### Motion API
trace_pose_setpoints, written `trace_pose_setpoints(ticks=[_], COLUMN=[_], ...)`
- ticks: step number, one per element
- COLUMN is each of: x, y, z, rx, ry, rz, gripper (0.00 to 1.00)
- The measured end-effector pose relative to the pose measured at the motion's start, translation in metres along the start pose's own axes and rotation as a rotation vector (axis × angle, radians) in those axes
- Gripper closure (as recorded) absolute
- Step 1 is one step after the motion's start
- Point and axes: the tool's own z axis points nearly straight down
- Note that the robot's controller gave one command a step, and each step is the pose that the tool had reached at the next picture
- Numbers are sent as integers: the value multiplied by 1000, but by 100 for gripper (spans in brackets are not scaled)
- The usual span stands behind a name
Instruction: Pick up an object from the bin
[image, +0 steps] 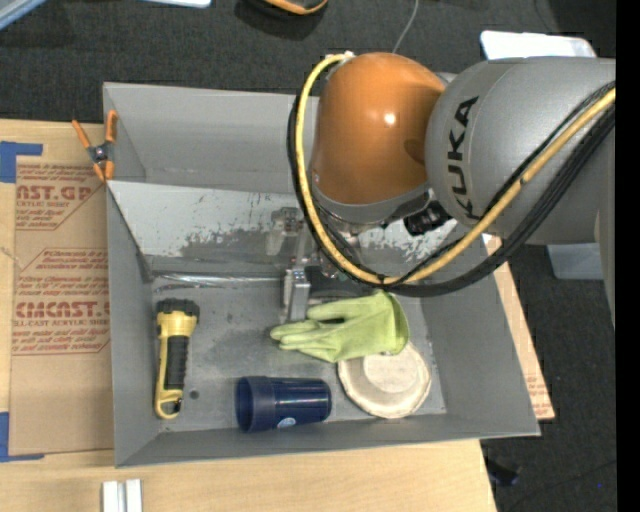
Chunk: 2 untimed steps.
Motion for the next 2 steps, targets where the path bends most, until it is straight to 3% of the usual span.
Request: trace_pose_setpoints(ticks=[1,2], x=[2,17], y=[-50,-62], z=[-15,22], rx=[-4,-3], ry=[-3,-5], rz=[218,141], gripper=[0,0])
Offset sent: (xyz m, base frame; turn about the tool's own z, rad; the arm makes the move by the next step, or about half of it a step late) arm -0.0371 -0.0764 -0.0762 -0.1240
